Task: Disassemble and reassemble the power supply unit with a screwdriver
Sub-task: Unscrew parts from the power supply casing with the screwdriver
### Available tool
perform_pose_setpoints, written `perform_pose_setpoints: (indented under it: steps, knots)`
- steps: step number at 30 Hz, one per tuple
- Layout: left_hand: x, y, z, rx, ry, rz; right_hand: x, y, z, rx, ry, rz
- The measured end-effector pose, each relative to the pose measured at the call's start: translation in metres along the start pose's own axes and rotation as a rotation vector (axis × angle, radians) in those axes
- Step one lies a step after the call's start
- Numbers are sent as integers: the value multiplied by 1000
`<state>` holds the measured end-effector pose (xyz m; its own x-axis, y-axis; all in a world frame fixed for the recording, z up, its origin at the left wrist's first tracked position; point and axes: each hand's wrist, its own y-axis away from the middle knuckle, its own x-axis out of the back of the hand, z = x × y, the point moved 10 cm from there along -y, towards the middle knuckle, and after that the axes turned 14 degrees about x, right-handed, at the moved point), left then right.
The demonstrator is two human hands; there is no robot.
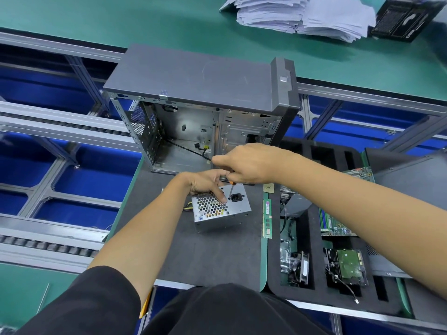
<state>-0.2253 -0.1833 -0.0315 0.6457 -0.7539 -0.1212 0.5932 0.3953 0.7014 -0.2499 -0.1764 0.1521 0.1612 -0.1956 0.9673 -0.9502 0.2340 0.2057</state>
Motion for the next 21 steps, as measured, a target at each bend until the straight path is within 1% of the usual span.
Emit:
perform_pose_setpoints:
  steps: [2, 4, 6, 9, 11, 13, 16, 17, 20, 21]
  knots:
    - [3, 0, -1, 16, -4, 32, -1, -1, -3, 30, -107, 12]
    - [0, 3, -1, 35, -8, 17, -1, -2, -7, 75, -168, -6]
    - [0, 6, -2, 44, -3, 21, 0, -4, -10, 103, -112, -14]
    - [5, 4, -3, 37, -23, 76, -1, -6, -10, 106, 66, -19]
    - [6, 2, -4, 43, -8, 98, -2, -6, -11, 106, 110, -2]
    - [9, 2, -3, 29, 13, 122, 2, -7, -15, 124, 55, 24]
    - [7, 3, -8, 51, 39, 80, 4, -10, -19, 142, -161, 18]
    - [6, 3, -9, 58, 42, 71, 3, -11, -18, 139, -157, 7]
    - [10, 1, -8, 45, 12, 118, 5, -10, -16, 154, 146, -16]
    - [9, 1, -8, 48, 4, 124, 5, -10, -15, 145, 204, -21]
